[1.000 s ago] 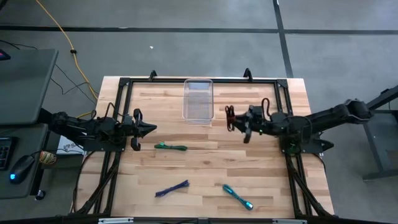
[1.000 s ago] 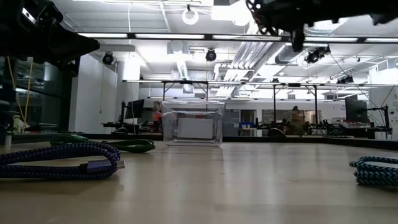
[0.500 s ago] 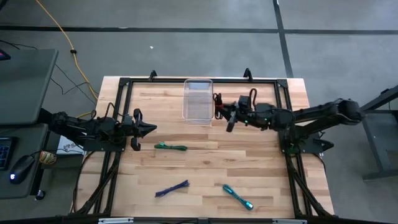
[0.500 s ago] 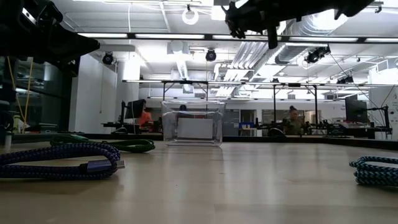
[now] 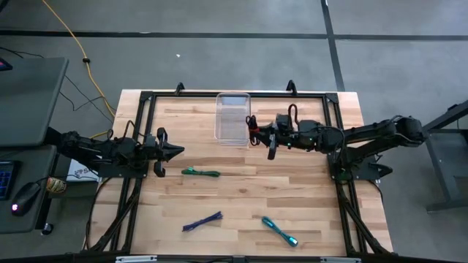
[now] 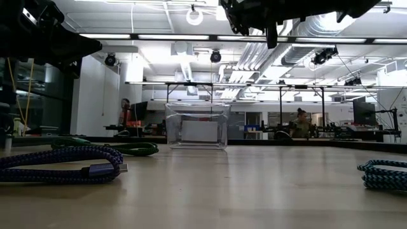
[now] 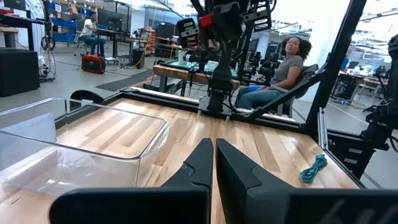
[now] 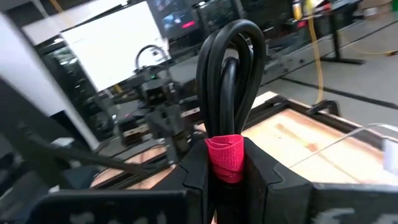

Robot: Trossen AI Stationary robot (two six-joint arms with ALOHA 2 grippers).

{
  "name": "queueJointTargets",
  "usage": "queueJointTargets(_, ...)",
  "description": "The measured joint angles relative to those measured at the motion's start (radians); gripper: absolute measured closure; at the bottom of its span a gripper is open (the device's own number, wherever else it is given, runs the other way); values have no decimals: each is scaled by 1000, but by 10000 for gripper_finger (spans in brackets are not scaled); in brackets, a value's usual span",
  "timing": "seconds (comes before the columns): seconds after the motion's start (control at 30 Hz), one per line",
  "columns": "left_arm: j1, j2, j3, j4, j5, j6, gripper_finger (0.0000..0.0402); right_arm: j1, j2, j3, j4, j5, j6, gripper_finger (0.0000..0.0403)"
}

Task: Pick and place USB-C Cables
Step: Put the black charger cable into the transparent bin

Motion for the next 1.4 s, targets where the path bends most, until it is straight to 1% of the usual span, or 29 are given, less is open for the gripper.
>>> queueJointTargets(0.2, 0, 0, 0, 0, 0, 0, 401, 0, 0, -1, 1, -130, 3, 363)
queueJointTargets(0.37, 0, 0, 0, 0, 0, 0, 401, 0, 0, -2, 23, -281, 1, 363)
queueJointTargets(0.5, 0, 0, 0, 0, 0, 0, 401, 0, 0, -2, 31, -381, 18, 363)
queueJointTargets(0.6, 0, 0, 0, 0, 0, 0, 401, 0, 0, -2, 30, -426, 41, 363)
queueJointTargets(1.4, 0, 0, 0, 0, 0, 0, 401, 0, 0, -2, 30, -417, 73, 364)
